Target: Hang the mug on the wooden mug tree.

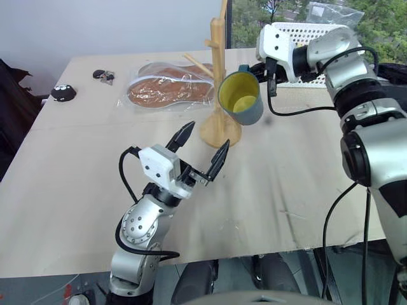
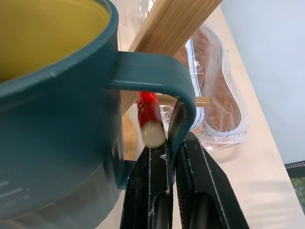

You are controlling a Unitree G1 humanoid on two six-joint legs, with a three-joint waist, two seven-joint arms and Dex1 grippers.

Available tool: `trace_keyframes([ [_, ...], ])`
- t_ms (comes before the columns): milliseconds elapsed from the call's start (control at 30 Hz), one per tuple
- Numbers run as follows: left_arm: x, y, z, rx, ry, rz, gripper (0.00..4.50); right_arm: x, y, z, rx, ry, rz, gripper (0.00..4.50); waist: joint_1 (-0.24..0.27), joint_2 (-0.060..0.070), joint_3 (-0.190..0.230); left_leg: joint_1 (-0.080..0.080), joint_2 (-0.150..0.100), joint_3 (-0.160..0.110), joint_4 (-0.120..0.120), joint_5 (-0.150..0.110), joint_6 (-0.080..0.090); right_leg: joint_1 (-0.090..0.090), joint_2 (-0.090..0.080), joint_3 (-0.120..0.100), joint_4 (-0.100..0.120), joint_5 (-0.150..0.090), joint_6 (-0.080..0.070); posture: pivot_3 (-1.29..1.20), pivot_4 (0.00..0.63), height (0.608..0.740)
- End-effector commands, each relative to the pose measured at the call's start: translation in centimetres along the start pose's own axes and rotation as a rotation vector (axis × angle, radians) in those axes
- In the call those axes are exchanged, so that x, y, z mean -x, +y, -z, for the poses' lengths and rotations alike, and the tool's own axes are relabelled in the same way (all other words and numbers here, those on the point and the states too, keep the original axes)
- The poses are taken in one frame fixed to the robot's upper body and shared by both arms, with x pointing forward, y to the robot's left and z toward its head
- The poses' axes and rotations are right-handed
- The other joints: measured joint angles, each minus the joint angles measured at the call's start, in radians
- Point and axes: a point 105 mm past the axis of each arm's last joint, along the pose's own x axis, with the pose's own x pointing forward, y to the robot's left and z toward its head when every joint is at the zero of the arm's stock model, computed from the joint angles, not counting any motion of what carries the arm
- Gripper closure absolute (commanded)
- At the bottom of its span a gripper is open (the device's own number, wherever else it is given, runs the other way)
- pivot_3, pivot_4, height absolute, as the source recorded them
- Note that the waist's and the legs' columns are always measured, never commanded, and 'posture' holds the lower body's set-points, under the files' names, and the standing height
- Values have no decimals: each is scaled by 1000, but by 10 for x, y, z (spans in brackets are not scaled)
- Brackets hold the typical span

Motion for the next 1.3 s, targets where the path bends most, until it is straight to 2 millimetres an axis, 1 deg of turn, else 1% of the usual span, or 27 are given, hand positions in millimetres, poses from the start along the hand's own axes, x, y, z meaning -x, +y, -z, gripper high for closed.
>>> trace_keyframes([
  [33,1,-3,-10,-22,-48,11,0,10,-19,-23,61,-25,72,3700,0,0,0,0,0,0,0,0,0,0,0,0,0,0,0,0,150,740],
  [67,1,-3,-9,-22,-47,11,0,12,-20,-22,63,-21,76,3135,-1,0,0,0,0,0,0,0,0,0,0,0,0,0,0,0,150,740],
  [133,2,-3,-9,-21,-46,13,0,17,-23,-22,52,-26,99,2342,-1,0,0,0,0,0,0,0,0,-1,0,0,0,0,0,0,150,740],
  [167,2,-3,-8,-21,-45,15,0,20,-25,-21,46,-28,107,1634,-1,0,0,-1,0,0,0,0,0,-1,0,0,0,0,0,0,150,740],
  [200,2,-3,-8,-20,-44,16,0,24,-27,-21,41,-30,119,1261,-1,0,0,-1,0,0,0,0,0,-1,0,0,0,0,0,0,150,740],
  [267,2,-1,-8,-22,-42,22,0,33,-31,-18,22,-36,144,176,-1,0,0,-1,0,0,0,0,0,-1,0,0,0,0,0,0,150,740],
  [300,2,-1,-8,-22,-41,25,0,38,-33,-17,11,-41,155,31,0,0,0,-1,0,1,0,0,0,-1,0,0,0,0,0,0,150,740],
  [400,4,0,-5,-16,-22,37,0,57,-34,-7,-45,-70,176,31,0,0,0,-1,0,0,0,0,0,-1,0,0,0,0,0,0,150,740],
  [500,9,-1,2,4,29,49,0,77,-28,9,-154,-134,168,31,1,0,0,-1,0,0,0,0,0,-1,0,0,0,0,0,0,150,740],
  [567,15,0,10,23,80,50,0,85,-17,25,-233,-193,159,31,0,0,-1,-1,0,1,-1,0,0,-2,0,1,0,0,0,0,150,740],
  [667,29,4,27,41,192,33,0,90,7,54,-353,-280,177,31,1,-1,-1,0,1,1,0,0,1,0,0,1,0,0,0,0,150,740],
  [700,37,7,36,49,246,20,0,89,29,70,-423,-300,183,31,1,-1,-1,0,1,1,0,0,1,0,0,1,0,0,0,0,150,740],
  [733,44,9,43,61,295,9,0,90,54,82,-476,-303,174,31,5,-3,-3,0,1,2,0,0,1,0,0,2,0,0,0,0,150,740],
  [767,50,11,50,59,338,4,0,90,78,89,-523,-298,177,31,9,-2,-3,0,2,-1,1,0,1,2,0,-1,0,0,0,0,150,740],
  [800,55,13,55,43,379,4,0,91,99,94,-578,-302,219,31,15,0,-4,-1,2,-3,0,0,1,2,0,-2,-1,0,0,0,150,740],
  [833,59,16,58,40,404,0,0,93,118,97,-627,-303,272,31,25,3,-5,-2,1,-4,0,0,1,1,-1,-3,0,0,0,0,150,740],
  [867,62,18,60,43,419,-7,0,94,134,99,-663,-299,322,31,26,4,-5,-8,1,-3,0,0,0,-5,-1,-2,0,0,0,0,150,740],
  [933,66,22,63,43,441,-8,0,96,161,100,-703,-280,417,31,21,8,-5,-10,1,-1,1,0,0,-10,-1,0,2,0,0,0,150,740],
  [1000,70,23,68,38,469,5,0,96,193,103,-755,-240,463,31,18,9,-7,-10,1,3,2,0,1,-11,0,4,3,2,0,0,150,740],
  [1033,72,23,70,24,483,15,0,97,208,104,-774,-224,477,31,18,8,-7,-7,1,3,2,0,1,-9,0,4,2,2,0,0,150,740],
  [1067,75,23,72,26,497,17,0,98,221,104,-793,-206,491,31,18,7,-8,-1,1,2,1,-1,2,-2,1,3,1,2,0,0,150,740],
  [1100,77,23,74,27,507,20,0,99,230,106,-797,-188,504,31,12,6,-7,6,1,2,0,-3,5,7,1,2,-1,2,0,0,150,740],
  [1133,81,22,76,30,519,27,0,100,238,106,-801,-177,510,31,10,7,-7,11,2,2,1,-4,6,13,1,1,-2,2,0,0,150,740],
  [1200,89,18,79,36,543,41,0,101,247,107,-815,-164,519,31,5,6,-7,14,1,2,1,-4,6,16,1,1,-3,1,0,0,150,740],
  [1233,93,17,81,35,555,47,0,101,251,107,-811,-159,519,31,0,5,-7,16,1,3,1,-4,6,18,1,1,-3,-1,-2,0,150,740],
  [1300,98,16,84,37,571,49,0,101,256,108,-803,-150,521,31,-2,5,-8,19,2,5,1,-4,6,19,2,3,-2,-2,-1,0,150,740],
])
